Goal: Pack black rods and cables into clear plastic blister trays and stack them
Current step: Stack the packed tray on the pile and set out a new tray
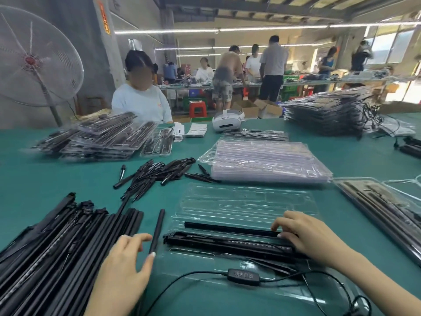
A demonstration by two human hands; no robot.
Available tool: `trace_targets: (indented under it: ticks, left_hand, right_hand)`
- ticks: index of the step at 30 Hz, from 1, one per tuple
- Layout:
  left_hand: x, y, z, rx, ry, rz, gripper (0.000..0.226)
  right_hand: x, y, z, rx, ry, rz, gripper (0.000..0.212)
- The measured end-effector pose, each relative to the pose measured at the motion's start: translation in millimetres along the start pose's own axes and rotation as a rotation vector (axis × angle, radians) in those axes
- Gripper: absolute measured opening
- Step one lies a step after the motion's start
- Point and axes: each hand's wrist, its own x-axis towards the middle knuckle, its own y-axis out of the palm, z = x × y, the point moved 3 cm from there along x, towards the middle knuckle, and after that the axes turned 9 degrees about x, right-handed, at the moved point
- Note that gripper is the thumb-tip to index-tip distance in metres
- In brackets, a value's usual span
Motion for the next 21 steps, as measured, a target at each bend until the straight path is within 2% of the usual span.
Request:
trace_targets:
  ticks: [5, 7, 10, 12, 15, 19, 21]
  left_hand:
    - [-11.4, -6.8, 18.3, 0.160, -0.094, 0.185, 0.006]
    - [-16.5, -4.8, 19.0, 0.234, -0.101, 0.257, 0.012]
    - [-15.7, 2.9, 15.3, 0.248, -0.084, 0.358, 0.027]
    - [-13.7, 4.9, 15.0, 0.228, -0.084, 0.385, 0.029]
    - [-8.9, -0.1, 21.1, 0.297, -0.060, 0.345, 0.024]
    - [0.6, -15.1, 29.5, 0.405, -0.032, 0.229, 0.017]
    - [1.5, -15.3, 29.1, 0.401, -0.009, 0.219, 0.013]
  right_hand:
    - [1.0, 4.0, -2.4, 0.087, 0.000, -0.040, 0.014]
    - [7.7, 9.2, 2.1, 0.143, -0.025, -0.038, 0.012]
    - [18.0, 12.0, 8.8, 0.175, -0.056, 0.008, 0.010]
    - [19.3, 8.3, 9.3, 0.170, -0.079, 0.042, 0.010]
    - [10.4, 3.3, 2.8, 0.142, -0.140, 0.085, 0.016]
    - [-6.5, 2.6, -4.7, 0.025, -0.131, 0.128, 0.044]
    - [-10.6, 1.7, -3.3, -0.028, -0.128, 0.127, 0.049]
